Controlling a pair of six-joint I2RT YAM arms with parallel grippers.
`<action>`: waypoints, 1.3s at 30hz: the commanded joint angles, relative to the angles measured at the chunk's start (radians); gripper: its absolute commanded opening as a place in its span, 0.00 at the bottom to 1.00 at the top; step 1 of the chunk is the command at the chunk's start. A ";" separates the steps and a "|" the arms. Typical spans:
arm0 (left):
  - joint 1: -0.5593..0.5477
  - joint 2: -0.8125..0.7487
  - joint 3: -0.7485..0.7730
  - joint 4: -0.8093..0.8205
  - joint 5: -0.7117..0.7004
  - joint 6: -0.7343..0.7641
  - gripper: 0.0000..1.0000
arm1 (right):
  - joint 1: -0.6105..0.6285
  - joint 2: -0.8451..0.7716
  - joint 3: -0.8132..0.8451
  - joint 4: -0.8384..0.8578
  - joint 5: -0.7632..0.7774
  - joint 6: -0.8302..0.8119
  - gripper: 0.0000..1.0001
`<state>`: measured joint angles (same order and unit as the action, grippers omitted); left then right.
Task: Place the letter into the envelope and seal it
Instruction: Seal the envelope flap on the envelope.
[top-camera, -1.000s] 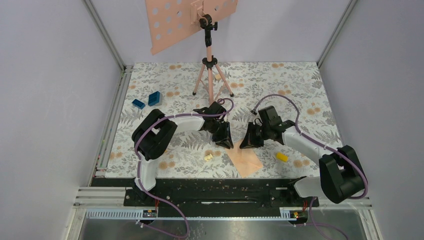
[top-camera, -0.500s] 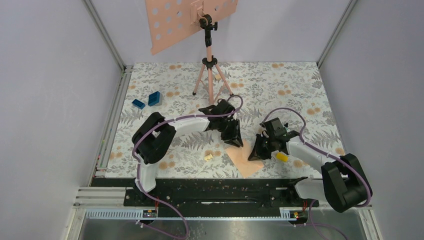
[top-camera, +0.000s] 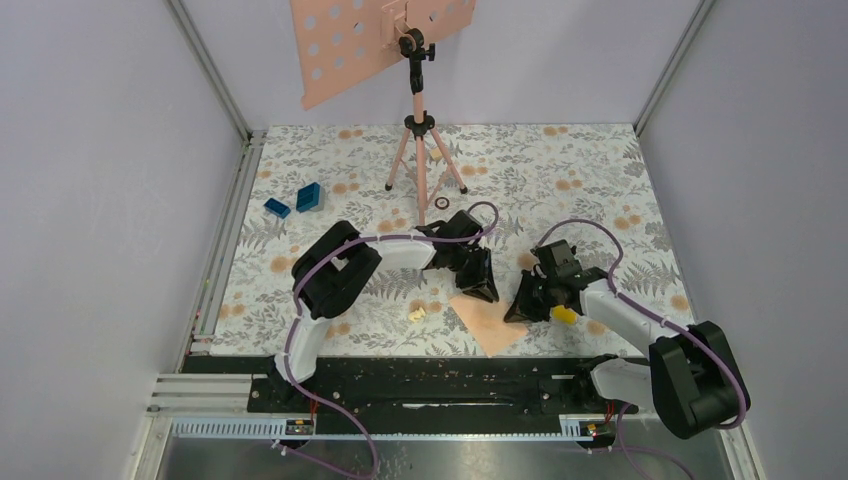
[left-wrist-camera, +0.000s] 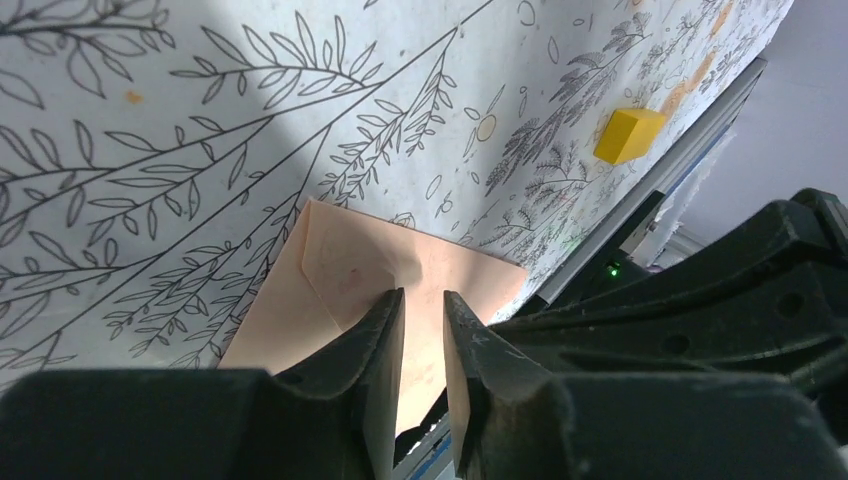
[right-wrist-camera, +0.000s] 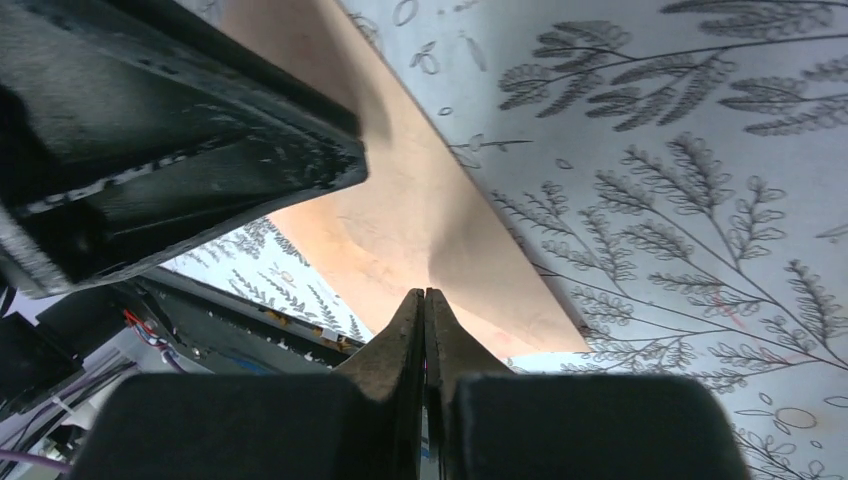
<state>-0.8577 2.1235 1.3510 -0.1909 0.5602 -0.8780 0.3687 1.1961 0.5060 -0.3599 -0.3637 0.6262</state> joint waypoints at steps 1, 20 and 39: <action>0.003 -0.012 -0.009 -0.049 -0.012 0.037 0.23 | -0.026 -0.015 -0.029 -0.036 0.057 -0.010 0.00; 0.003 -0.091 -0.094 -0.035 0.015 0.025 0.22 | 0.006 -0.028 0.034 0.054 -0.051 0.068 0.00; 0.025 -0.103 -0.125 -0.017 -0.001 0.009 0.22 | 0.099 0.181 -0.061 0.256 -0.036 0.144 0.00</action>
<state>-0.8448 2.0586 1.2480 -0.1894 0.5770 -0.8764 0.4583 1.4036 0.4675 -0.0467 -0.4690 0.7994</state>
